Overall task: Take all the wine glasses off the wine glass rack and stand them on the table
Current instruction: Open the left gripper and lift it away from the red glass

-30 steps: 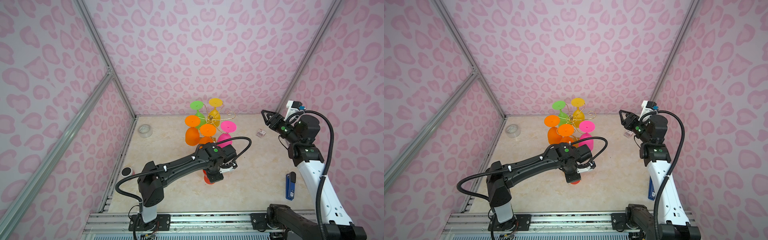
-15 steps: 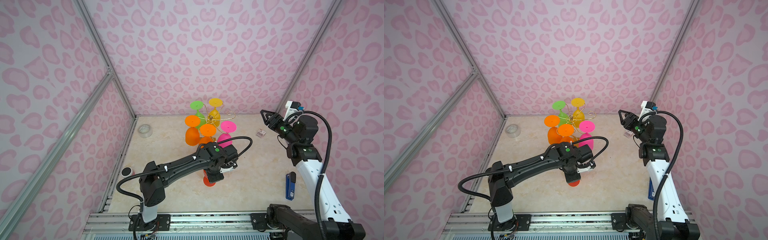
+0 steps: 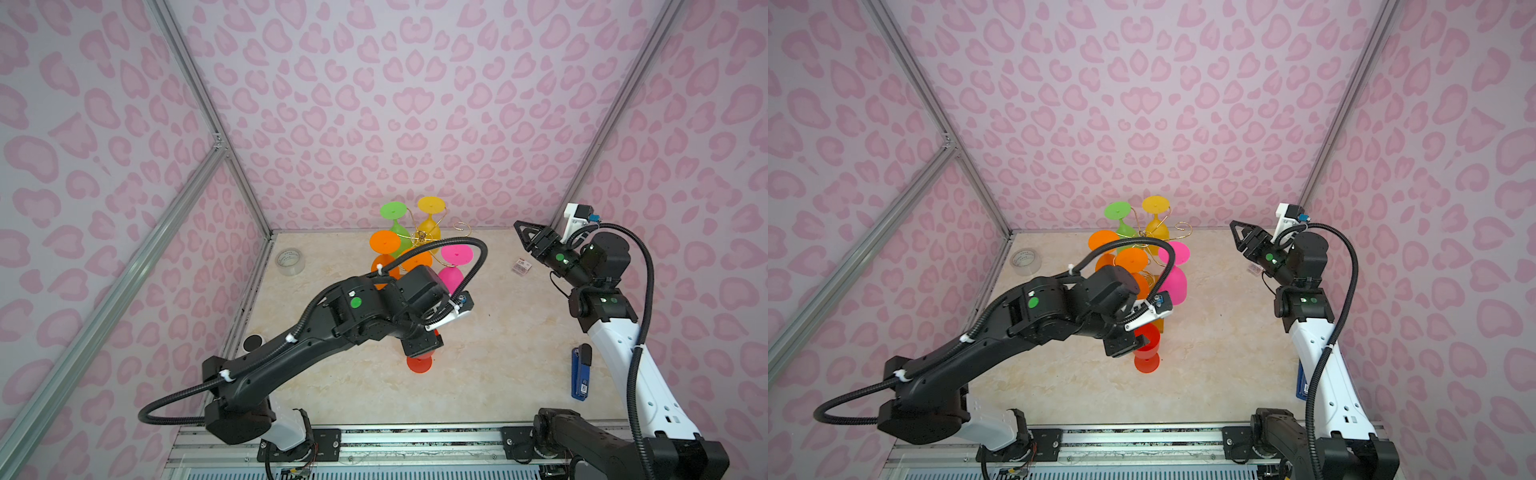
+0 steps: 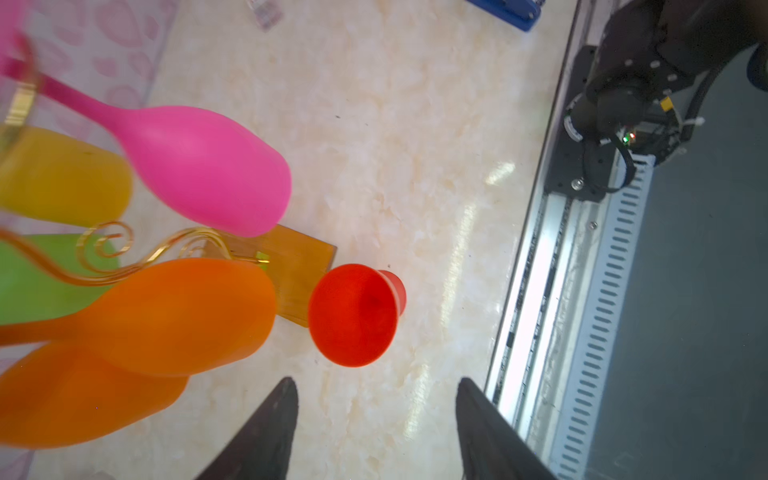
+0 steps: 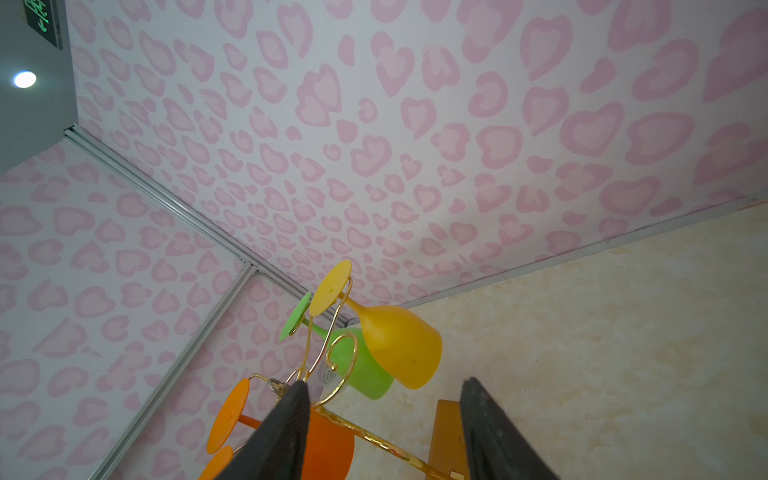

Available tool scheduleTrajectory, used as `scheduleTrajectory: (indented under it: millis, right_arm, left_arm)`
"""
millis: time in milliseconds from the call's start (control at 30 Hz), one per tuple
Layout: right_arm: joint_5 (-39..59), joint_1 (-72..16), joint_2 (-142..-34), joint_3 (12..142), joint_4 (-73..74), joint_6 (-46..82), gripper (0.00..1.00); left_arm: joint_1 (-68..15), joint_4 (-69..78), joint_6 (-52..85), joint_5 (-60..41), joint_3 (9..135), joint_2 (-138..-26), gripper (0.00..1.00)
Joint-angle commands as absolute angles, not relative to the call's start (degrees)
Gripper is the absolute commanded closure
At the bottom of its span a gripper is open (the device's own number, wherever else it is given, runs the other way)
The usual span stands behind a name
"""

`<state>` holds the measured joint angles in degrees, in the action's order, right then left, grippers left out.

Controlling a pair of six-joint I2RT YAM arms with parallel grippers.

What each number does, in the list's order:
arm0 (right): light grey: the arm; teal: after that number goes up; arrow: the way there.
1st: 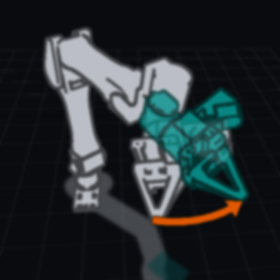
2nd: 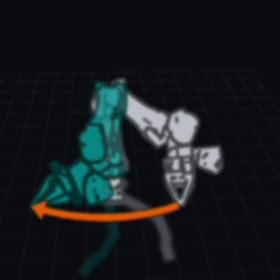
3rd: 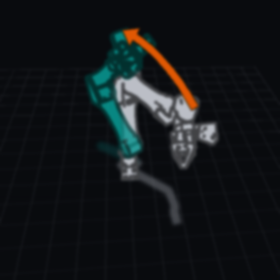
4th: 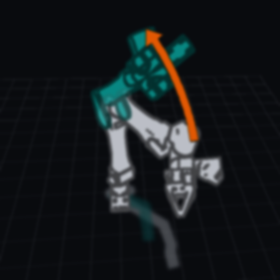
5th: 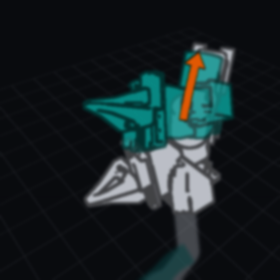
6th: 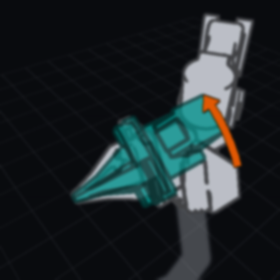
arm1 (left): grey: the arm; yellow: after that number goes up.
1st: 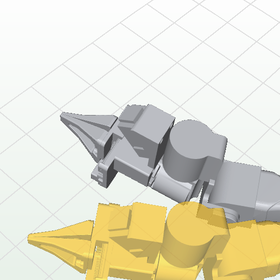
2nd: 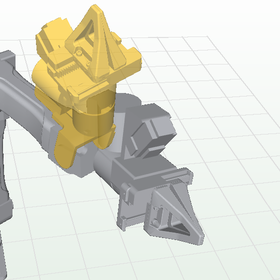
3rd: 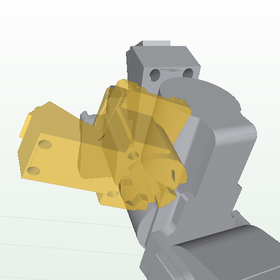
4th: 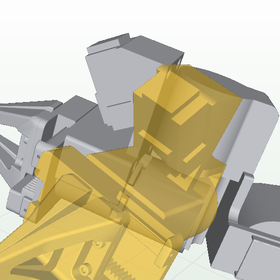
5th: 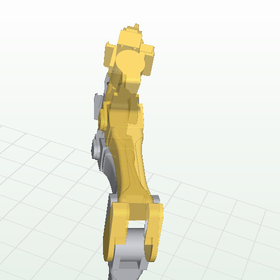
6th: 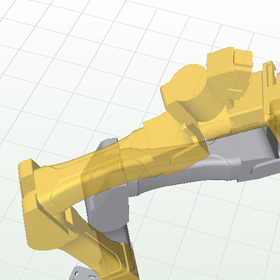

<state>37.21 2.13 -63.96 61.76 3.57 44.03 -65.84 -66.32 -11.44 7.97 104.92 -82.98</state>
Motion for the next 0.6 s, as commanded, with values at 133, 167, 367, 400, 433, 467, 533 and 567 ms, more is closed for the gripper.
scheduleTrajectory:
  millis: [133,167,367,400,433,467,533,567]
  right_arm:
    - [37.55,-6.77,-65.53,64.41,4.57,43.42,0.41]
    - [37.46,-8.09,-65.73,64.35,4.49,43.42,0.41]
    - [37.11,-11.91,-66.97,64.60,0.14,41.49,0.42]
    - [37.18,-12.23,-66.93,64.35,0.00,41.48,0.42]
    - [37.14,-12.57,-66.84,64.11,0.00,41.48,0.43]
    - [36.94,-12.93,-66.78,64.07,-0.16,41.48,0.43]
    - [36.75,-13.63,-66.97,64.22,-0.94,41.31,0.45]
    - [36.66,-14.02,-67.06,64.26,-1.27,41.22,0.45]
  left_arm:
    - [-62.67,-35.83,-6.67,35.23,93.35,-67.07,0.38]
    - [-60.90,-33.69,-5.37,35.41,91.88,-65.24,0.38]
    - [-47.26,-25.91,3.40,32.14,83.31,-56.93,0.32]
    - [-44.92,-25.40,4.64,30.39,82.33,-56.02,0.30]
    - [-43.28,-24.68,5.60,29.13,81.28,-55.28,0.28]
    - [-42.10,-24.17,6.39,28.56,80.60,-54.83,0.27]
    - [-40.08,-24.20,7.11,26.67,79.94,-54.75,0.28]
    - [-39.51,-24.34,7.40,26.10,79.82,-54.88,0.27]
